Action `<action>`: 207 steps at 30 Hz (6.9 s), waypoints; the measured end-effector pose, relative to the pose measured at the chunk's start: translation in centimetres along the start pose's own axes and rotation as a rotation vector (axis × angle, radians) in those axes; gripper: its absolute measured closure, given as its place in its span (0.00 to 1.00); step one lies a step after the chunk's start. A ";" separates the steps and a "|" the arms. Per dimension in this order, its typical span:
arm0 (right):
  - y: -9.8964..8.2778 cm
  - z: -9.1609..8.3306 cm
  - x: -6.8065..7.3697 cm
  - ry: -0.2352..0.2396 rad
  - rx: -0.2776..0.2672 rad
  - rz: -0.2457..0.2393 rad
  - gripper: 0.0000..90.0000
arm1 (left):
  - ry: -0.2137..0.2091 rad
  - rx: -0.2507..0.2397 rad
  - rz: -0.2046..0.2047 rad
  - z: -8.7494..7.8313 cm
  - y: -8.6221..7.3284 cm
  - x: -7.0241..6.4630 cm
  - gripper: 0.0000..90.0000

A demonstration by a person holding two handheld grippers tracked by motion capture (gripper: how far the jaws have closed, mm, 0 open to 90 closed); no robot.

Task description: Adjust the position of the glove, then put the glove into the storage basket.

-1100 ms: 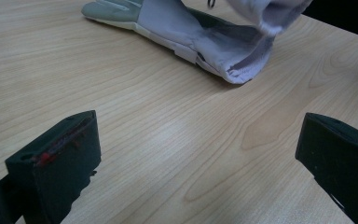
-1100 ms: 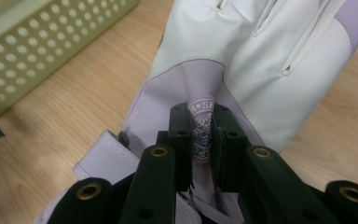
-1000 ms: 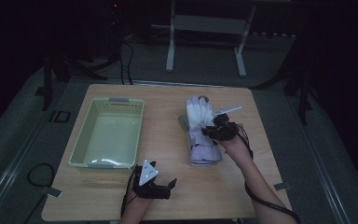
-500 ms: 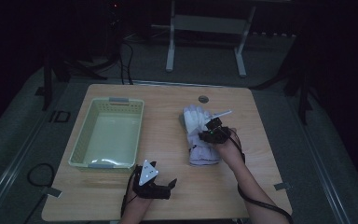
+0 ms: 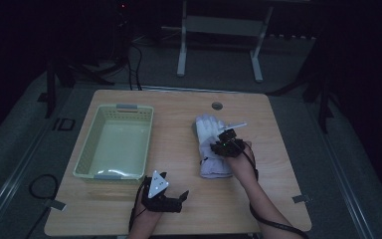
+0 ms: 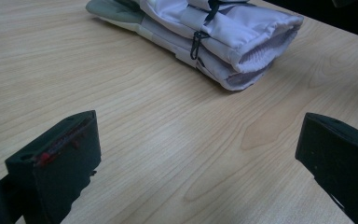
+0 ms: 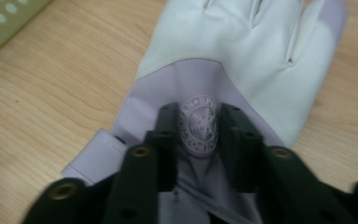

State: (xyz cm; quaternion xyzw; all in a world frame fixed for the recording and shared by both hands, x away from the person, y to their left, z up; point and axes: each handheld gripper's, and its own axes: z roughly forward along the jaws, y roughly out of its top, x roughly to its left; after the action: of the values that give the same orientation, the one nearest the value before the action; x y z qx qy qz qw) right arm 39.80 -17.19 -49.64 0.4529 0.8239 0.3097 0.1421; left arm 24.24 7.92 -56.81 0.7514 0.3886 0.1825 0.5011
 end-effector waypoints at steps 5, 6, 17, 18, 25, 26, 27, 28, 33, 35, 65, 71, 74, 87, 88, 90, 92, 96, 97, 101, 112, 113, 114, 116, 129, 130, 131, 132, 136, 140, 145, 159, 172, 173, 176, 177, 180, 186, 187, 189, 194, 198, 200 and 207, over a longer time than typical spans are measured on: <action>0.0 -1.0 -0.7 0.043 -0.066 0.015 0.44 | 0.000 0.000 0.001 0.0 0.0 0.0 0.00; 0.0 -1.3 -1.0 0.055 -0.079 0.030 0.42 | 0.000 -0.001 -0.001 0.0 0.0 0.0 0.00; -1.2 -3.6 -3.1 0.135 -0.203 -0.009 0.20 | -0.005 0.006 0.014 0.1 0.1 -0.1 0.00; -1.3 -3.9 -3.2 0.127 -0.210 -0.034 0.20 | -0.004 0.012 0.019 0.2 0.1 -0.2 0.00; -2.0 -5.3 -3.5 0.085 -0.217 -0.156 0.18 | -0.031 0.010 0.047 0.4 1.5 -0.8 0.00; -2.1 -5.5 -3.6 0.087 -0.220 -0.158 0.18 | -0.027 0.000 0.057 0.5 1.8 -0.9 0.00; -2.2 -5.7 -3.8 0.096 -0.223 -0.159 0.18 | -0.019 -0.005 0.059 0.6 2.1 -1.0 0.00; -2.3 -5.8 -3.9 0.100 -0.230 -0.160 0.18 | -0.015 -0.007 0.058 0.6 2.5 -1.1 0.00; -2.3 -6.3 -4.8 0.086 -0.233 -0.137 0.17 | -0.022 -0.015 0.062 1.5 4.3 -1.2 0.00; -2.1 -6.4 -5.1 0.096 -0.224 -0.097 0.16 | -0.024 0.025 0.049 1.9 5.2 -1.2 0.00; -2.1 -1.2 -5.3 0.089 -0.140 -0.078 0.37 | -0.015 0.281 -0.095 9.4 8.5 -0.4 0.24; -3.1 0.6 -5.6 0.118 -0.069 -0.073 0.50 | -0.034 0.318 -0.123 10.4 7.4 0.0 0.24; -3.2 1.1 -5.9 0.150 -0.038 -0.039 0.52 | -0.055 0.328 -0.136 10.9 7.0 0.3 0.24; -3.8 2.3 -7.7 0.341 0.013 0.156 0.84 | -0.262 0.359 -0.203 11.5 6.9 1.4 0.73; -3.7 2.0 -7.2 0.305 0.012 0.129 0.86 | -0.259 0.362 -0.199 11.4 7.1 1.3 0.77; -3.3 1.5 -6.1 0.231 0.007 0.073 0.89 | -0.264 0.370 -0.214 11.3 7.3 1.4 0.81; -3.0 1.0 -5.3 0.183 -0.007 0.039 0.90 | -0.265 0.375 -0.215 11.1 7.4 1.5 0.83; -2.7 0.1 -4.5 0.146 -0.026 0.001 0.90 | -0.268 0.386 -0.179 10.7 8.2 1.5 0.85; -2.6 -0.2 -4.3 0.139 -0.034 -0.010 0.90 | -0.270 0.382 -0.172 10.5 8.5 1.5 0.85; -1.9 -1.4 -3.7 0.113 -0.056 -0.044 0.90 | -0.269 0.381 -0.139 9.9 9.4 1.4 0.85; -0.5 -4.2 -2.9 0.138 -0.113 -0.060 0.90 | -0.282 0.404 -0.043 7.3 13.1 1.1 0.85; -0.4 -4.3 -2.8 0.139 -0.116 -0.057 0.90 | -0.282 0.404 -0.043 7.3 13.1 1.1 0.85; -0.2 -4.5 -2.6 0.134 -0.120 -0.061 0.90 | -0.278 0.406 -0.030 6.9 13.5 1.2 0.85; 0.2 -4.7 -2.3 0.132 -0.130 -0.060 0.90 | -0.275 0.404 -0.022 6.6 14.0 1.4 0.86; 2.6 -6.1 0.0 0.146 -0.184 -0.051 0.90 | -0.268 0.406 0.021 3.6 16.0 3.4 0.86; 2.7 -6.1 0.3 0.149 -0.184 -0.052 0.90 | -0.264 0.410 0.021 3.3 16.0 3.7 0.86; 2.9 -6.1 0.5 0.148 -0.187 -0.057 0.90 | -0.266 0.413 0.016 3.2 16.0 3.9 0.86; 3.0 -6.1 0.7 0.150 -0.186 -0.055 0.90 | -0.266 0.413 0.016 3.2 16.0 3.9 0.86; 3.6 -6.0 1.6 0.154 -0.189 -0.060 0.90 | -0.259 0.416 -0.004 2.4 16.1 4.8 0.86; 4.2 -5.7 2.6 0.161 -0.192 -0.070 0.90 | -0.249 0.434 0.011 1.2 16.2 5.7 0.86; 4.6 -5.5 3.6 0.174 -0.196 -0.074 0.90 | -0.233 0.449 0.030 0.2 16.3 6.3 0.86; 6.4 -4.4 7.2 0.205 -0.207 -0.092 0.90 | -0.191 0.483 0.036 -3.1 16.2 8.7 0.86; 8.2 -2.6 10.9 0.251 -0.209 -0.096 0.90 | -0.150 0.509 0.022 -6.5 15.5 11.7 0.86; 8.3 -2.4 11.3 0.254 -0.210 -0.097 0.90 | -0.145 0.512 0.026 -6.8 15.4 12.0 0.86; 8.8 -1.8 12.5 0.262 -0.215 -0.096 0.90 | -0.127 0.518 0.026 -7.9 15.2 12.8 0.86; 9.0 -1.6 12.9 0.265 -0.215 -0.096 0.90 | -0.124 0.516 0.025 -8.3 15.1 13.1 0.86; 9.6 -1.0 14.3 0.280 -0.218 -0.094 0.90 | -0.125 0.510 0.015 -9.5 14.7 14.3 0.86; 10.5 0.3 17.2 0.299 -0.211 -0.117 0.90 | -0.120 0.516 -0.011 -11.9 13.3 16.5 0.86; 10.6 0.5 17.7 0.299 -0.208 -0.120 0.90 | -0.118 0.519 -0.017 -12.2 13.1 16.8 0.86; 10.8 1.0 18.6 0.307 -0.204 -0.121 0.90 | -0.116 0.527 -0.015 -12.5 12.9 17.1 0.86; 11.2 2.2 20.4 0.322 -0.193 -0.130 0.90 | -0.098 0.557 -0.015 -13.9 12.2 18.5 0.86; 11.3 2.7 20.9 0.330 -0.184 -0.126 0.90 | -0.106 0.562 -0.018 -14.0 11.8 19.0 0.86; 11.1 3.0 21.0 0.326 -0.177 -0.125 0.90 | -0.115 0.566 -0.019 -13.8 11.4 19.2 0.86; 9.7 5.4 20.5 0.303 -0.103 -0.100 0.90 | -0.153 0.620 -0.036 -11.2 9.2 20.0 0.86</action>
State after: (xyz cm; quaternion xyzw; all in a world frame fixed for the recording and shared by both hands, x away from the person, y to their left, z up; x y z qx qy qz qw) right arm 37.72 5.81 -46.60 0.3518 0.8404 0.4087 0.0546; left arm 33.11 28.26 -46.10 0.8729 0.4003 -0.0106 0.2789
